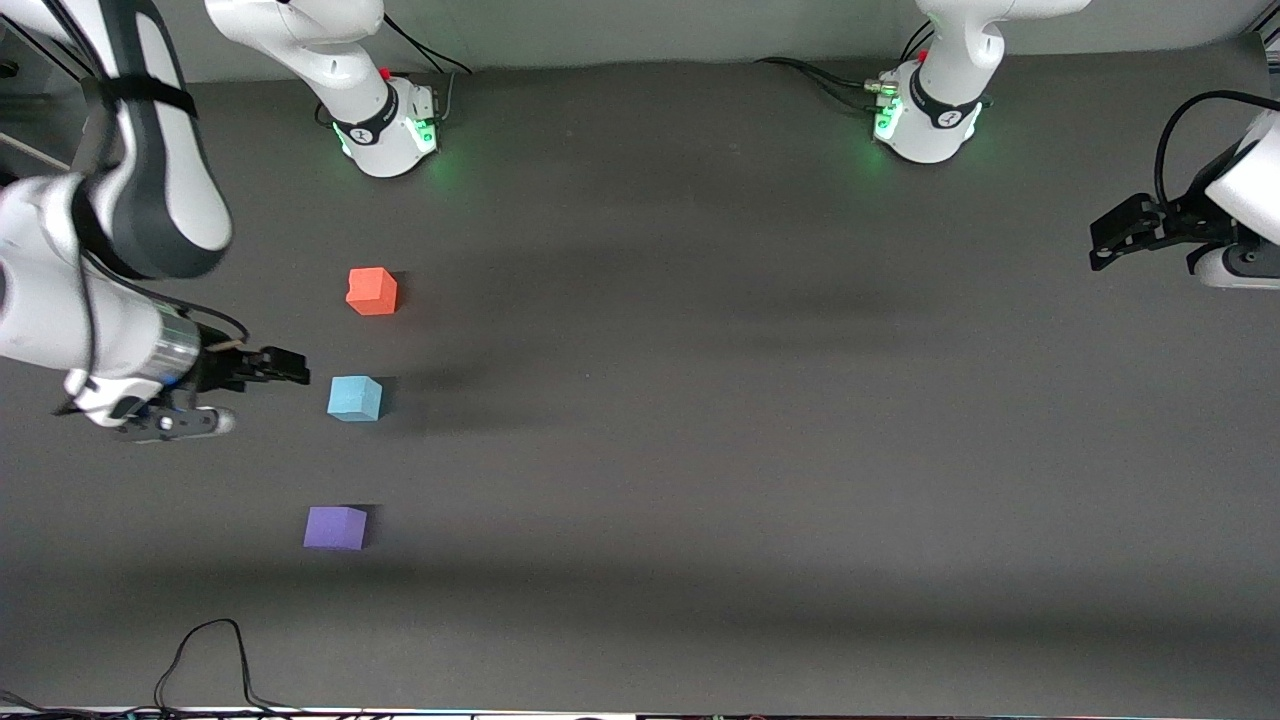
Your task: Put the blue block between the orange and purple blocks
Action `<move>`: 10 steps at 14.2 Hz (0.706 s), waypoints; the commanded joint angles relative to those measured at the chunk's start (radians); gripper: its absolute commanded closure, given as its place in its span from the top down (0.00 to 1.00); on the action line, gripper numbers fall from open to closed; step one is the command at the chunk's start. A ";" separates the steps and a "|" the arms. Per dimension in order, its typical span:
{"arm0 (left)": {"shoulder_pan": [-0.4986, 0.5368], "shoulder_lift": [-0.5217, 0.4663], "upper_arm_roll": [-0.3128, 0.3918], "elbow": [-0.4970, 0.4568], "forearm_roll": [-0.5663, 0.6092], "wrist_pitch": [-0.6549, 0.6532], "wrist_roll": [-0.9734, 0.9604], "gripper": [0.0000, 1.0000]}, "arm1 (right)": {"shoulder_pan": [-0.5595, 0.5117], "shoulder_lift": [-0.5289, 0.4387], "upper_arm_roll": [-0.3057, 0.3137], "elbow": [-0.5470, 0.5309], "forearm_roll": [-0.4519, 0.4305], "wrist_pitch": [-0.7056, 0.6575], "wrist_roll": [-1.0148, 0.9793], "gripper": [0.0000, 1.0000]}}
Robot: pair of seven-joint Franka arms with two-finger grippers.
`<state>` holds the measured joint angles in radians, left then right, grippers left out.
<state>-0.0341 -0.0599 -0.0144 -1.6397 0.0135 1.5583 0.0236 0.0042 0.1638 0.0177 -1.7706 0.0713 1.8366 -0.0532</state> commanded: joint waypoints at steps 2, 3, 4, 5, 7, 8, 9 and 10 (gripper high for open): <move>-0.010 -0.015 0.007 -0.005 -0.004 -0.007 0.015 1.00 | 0.028 -0.007 -0.001 0.179 -0.018 -0.169 0.013 1.00; -0.010 -0.015 0.007 -0.006 -0.004 -0.007 0.015 1.00 | 0.037 -0.007 -0.002 0.224 -0.018 -0.204 0.016 1.00; -0.010 -0.015 0.007 -0.006 -0.004 -0.007 0.015 1.00 | 0.048 -0.010 -0.002 0.250 -0.018 -0.232 0.021 1.00; -0.010 -0.015 0.007 -0.006 -0.004 -0.007 0.015 1.00 | 0.069 -0.018 -0.005 0.264 -0.018 -0.238 0.021 1.00; -0.010 -0.015 0.007 -0.006 -0.004 -0.007 0.015 1.00 | 0.097 -0.027 -0.010 0.269 -0.018 -0.238 0.027 1.00; -0.010 -0.017 0.007 -0.006 -0.004 -0.007 0.015 1.00 | 0.123 -0.027 -0.031 0.269 -0.018 -0.238 0.029 1.00; -0.010 -0.015 0.007 -0.006 -0.004 -0.007 0.015 1.00 | 0.153 -0.027 -0.071 0.269 -0.018 -0.238 0.027 1.00; -0.010 -0.015 0.007 -0.006 -0.004 -0.007 0.015 1.00 | 0.178 -0.027 -0.097 0.266 -0.018 -0.238 0.027 1.00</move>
<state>-0.0341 -0.0599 -0.0146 -1.6397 0.0134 1.5583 0.0237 0.1316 0.1348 -0.0214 -1.5161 0.0690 1.6131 -0.0420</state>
